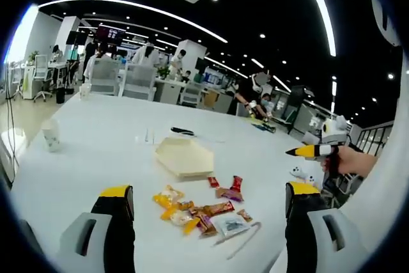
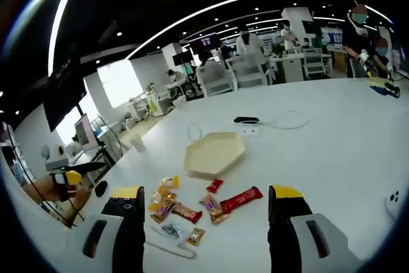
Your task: Place the target food into the container with the food tongs after gripping and lifting it, then release it inside without dropping or visibly crushing the food.
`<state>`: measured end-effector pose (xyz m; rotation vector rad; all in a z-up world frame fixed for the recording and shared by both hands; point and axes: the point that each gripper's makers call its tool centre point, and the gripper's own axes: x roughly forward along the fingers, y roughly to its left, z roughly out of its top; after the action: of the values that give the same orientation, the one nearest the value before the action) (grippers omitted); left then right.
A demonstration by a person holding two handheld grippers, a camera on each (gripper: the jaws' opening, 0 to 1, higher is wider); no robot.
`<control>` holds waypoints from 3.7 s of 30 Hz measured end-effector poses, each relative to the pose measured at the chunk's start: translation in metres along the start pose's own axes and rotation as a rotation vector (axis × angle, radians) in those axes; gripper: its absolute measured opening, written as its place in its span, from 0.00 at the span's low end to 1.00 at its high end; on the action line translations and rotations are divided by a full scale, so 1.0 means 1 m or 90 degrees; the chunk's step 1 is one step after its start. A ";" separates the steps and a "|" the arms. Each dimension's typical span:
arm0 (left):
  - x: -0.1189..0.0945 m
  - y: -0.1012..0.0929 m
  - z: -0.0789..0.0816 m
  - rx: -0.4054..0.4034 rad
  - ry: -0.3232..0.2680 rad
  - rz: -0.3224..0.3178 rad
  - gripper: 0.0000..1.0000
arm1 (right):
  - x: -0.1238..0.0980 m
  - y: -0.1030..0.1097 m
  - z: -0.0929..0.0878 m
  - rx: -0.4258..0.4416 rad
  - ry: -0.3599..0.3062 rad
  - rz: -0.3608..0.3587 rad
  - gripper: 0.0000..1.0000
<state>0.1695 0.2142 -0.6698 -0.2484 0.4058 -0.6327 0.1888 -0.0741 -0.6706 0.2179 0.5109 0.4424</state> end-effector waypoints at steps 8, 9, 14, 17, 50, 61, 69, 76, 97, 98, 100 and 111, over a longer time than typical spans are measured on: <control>0.001 0.001 -0.003 -0.007 0.001 0.000 0.99 | 0.006 0.011 0.000 -0.057 0.017 0.003 0.82; 0.001 0.001 -0.004 -0.006 0.003 -0.001 0.99 | 0.007 0.009 -0.001 -0.059 0.018 0.003 0.82; -0.001 0.000 -0.004 -0.003 0.000 0.001 0.99 | 0.003 0.010 -0.006 -0.069 0.028 0.000 0.82; -0.002 0.002 -0.005 -0.001 0.002 0.004 0.99 | -0.001 0.001 -0.007 -0.052 0.025 -0.002 0.81; -0.003 0.007 -0.014 0.021 0.020 0.008 0.99 | 0.003 0.005 -0.010 -0.023 0.019 0.008 0.80; 0.003 -0.003 -0.034 0.049 0.061 -0.010 0.99 | 0.005 0.009 -0.016 -0.021 0.030 0.014 0.80; 0.005 0.005 -0.046 0.079 0.089 -0.010 0.99 | 0.006 0.009 -0.023 -0.019 0.037 0.016 0.80; 0.011 0.003 -0.052 0.081 0.096 -0.011 0.99 | 0.009 0.012 -0.031 -0.022 0.042 0.036 0.75; 0.015 0.001 -0.069 0.074 0.110 -0.028 0.99 | 0.022 0.021 -0.064 -0.043 0.115 0.063 0.68; 0.016 0.001 -0.069 0.074 0.110 -0.028 0.99 | 0.023 0.022 -0.064 -0.046 0.116 0.066 0.68; 0.019 -0.001 -0.065 0.070 0.101 -0.036 0.99 | 0.027 0.023 -0.063 -0.052 0.117 0.070 0.69; 0.030 -0.019 -0.081 0.100 0.130 -0.075 0.99 | 0.028 0.024 -0.076 -0.043 0.131 0.073 0.69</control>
<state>0.1458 0.1730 -0.7443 -0.0579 0.5367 -0.8054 0.1634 -0.0324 -0.7396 0.1375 0.6865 0.5963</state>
